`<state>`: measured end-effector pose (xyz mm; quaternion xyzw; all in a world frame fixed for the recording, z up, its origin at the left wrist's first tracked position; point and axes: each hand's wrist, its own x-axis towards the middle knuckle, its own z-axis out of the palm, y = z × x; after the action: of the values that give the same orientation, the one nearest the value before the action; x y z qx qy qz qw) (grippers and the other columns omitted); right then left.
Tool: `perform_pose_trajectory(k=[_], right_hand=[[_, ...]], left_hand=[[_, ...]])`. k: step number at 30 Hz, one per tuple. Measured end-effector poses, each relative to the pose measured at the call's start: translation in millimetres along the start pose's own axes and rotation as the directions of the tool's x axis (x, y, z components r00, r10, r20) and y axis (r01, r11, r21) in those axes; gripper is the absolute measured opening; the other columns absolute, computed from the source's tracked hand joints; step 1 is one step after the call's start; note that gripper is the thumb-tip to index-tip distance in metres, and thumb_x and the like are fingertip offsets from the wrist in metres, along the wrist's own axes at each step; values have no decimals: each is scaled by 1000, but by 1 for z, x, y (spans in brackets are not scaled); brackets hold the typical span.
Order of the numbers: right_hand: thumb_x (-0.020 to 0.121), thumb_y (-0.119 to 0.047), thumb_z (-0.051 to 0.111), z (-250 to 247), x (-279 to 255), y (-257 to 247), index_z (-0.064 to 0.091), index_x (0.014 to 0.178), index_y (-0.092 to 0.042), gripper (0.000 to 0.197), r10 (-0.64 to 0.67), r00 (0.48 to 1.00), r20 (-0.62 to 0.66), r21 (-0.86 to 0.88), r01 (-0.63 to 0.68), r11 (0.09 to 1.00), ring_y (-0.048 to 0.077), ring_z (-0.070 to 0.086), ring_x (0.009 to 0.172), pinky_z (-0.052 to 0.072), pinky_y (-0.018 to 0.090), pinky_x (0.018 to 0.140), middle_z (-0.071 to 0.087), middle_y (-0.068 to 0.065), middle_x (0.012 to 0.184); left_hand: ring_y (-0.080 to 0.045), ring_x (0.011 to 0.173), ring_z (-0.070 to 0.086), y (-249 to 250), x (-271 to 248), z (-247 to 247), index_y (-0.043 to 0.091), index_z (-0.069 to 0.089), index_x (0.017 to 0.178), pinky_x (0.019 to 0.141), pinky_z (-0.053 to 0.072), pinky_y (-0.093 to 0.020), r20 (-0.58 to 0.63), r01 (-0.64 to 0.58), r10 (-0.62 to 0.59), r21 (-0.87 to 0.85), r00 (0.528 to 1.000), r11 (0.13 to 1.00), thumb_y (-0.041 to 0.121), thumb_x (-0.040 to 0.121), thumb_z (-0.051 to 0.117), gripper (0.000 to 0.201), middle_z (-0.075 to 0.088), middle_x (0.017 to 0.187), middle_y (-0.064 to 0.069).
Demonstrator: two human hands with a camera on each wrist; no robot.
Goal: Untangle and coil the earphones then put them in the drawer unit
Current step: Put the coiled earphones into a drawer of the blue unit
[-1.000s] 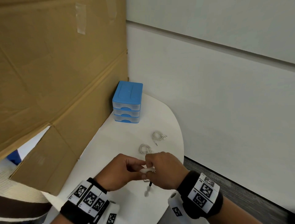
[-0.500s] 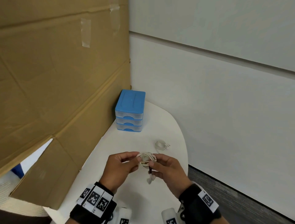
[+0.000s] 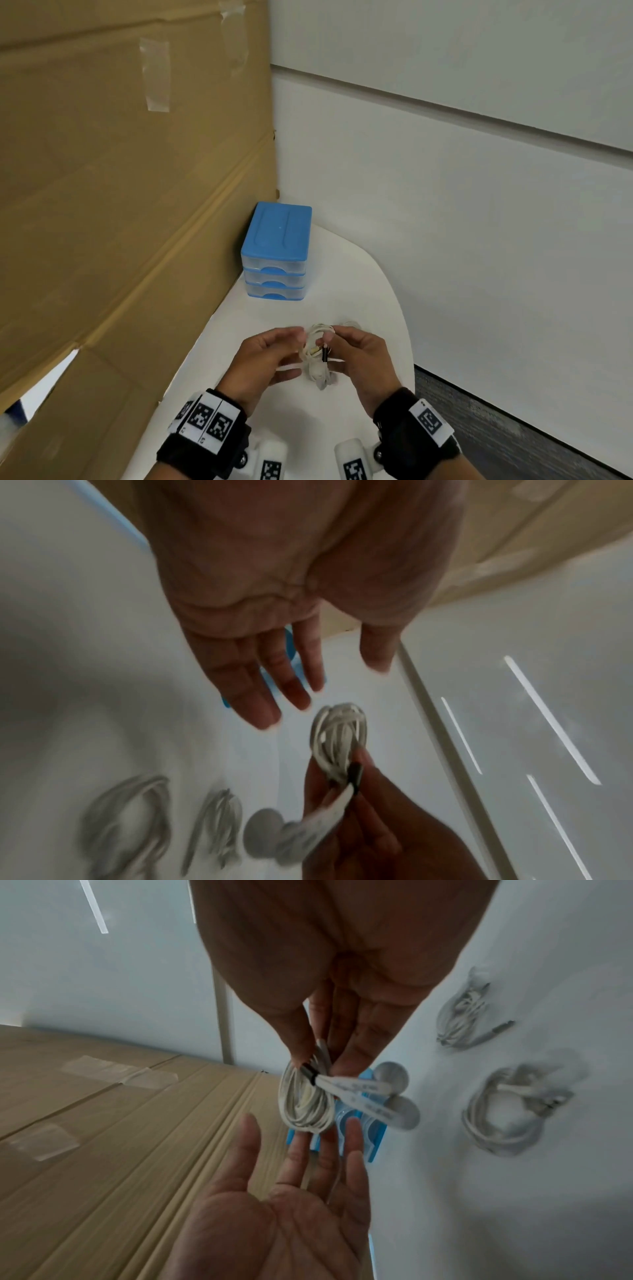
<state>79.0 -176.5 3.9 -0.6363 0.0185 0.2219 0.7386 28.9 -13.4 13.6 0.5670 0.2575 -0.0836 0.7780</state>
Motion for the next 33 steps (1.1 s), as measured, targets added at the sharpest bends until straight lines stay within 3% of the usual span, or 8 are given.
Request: perform_pose_trajectory(k=[4,10,15,19,23,27,29,33], right_hand=[[88,-5,67,1,33,-14,71,96,5,13,35,992,-120,-18,-37,999,25,66,69,52,28,59,73,17,83],[88,-3,68,5,57,-51,71,92,0,7,30,994,-104,-33,-33,999,20,69,62,54,24,55,74,13,78],[87,-3,69,14,76,-66,69,90,0,4,44,993,-110,7,-44,999,27,63,65,51,28,56,71,18,81],[88,-7,69,21,84,-72,70,96,-1,11,47,992,-120,-64,-55,996,21,66,62,53,26,55,73,16,85],[87,-7,69,22,88,-78,69,99,2,15,47,992,-115,-62,-54,997,26,66,68,54,28,57,72,18,87],[87,-4,68,28,92,-92,67,99,4,14,50,995,-81,-46,-54,997,30,64,74,55,29,60,69,19,87],[85,-2,69,38,97,-99,67,102,7,19,57,997,-55,-65,-61,996,29,61,69,55,26,57,66,20,85],[84,-1,70,61,114,-104,68,93,4,11,64,998,-27,-169,-67,983,24,55,61,53,28,58,60,19,80]], left_hand=[[-21,99,65,27,47,1,17,66,107,74,53,-35,-90,61,-81,-201,993,978,50,90,58,39,70,106,-1],[-22,74,54,62,116,5,14,54,103,68,52,-37,-145,135,-264,-579,953,804,55,85,62,45,53,93,-9],[-26,102,61,64,135,13,13,48,127,67,55,-40,-214,124,-275,-533,937,837,53,85,64,60,56,124,-10],[-33,119,56,73,143,14,16,39,137,88,54,-48,-216,95,-249,-545,944,833,50,88,62,64,48,137,-15],[-30,101,64,73,143,16,10,46,130,90,55,-45,-201,90,-256,-595,946,799,48,85,67,63,57,120,-14],[-20,73,61,51,116,14,7,55,85,67,57,-33,-166,98,-240,-591,957,801,38,87,68,33,54,82,-8],[-21,80,63,35,100,11,9,59,83,67,55,-34,-138,104,-217,-564,966,819,34,86,70,27,59,87,-6],[-19,89,63,11,77,5,13,66,103,75,52,-35,-103,130,-204,-485,973,865,33,87,69,25,65,104,-5]])
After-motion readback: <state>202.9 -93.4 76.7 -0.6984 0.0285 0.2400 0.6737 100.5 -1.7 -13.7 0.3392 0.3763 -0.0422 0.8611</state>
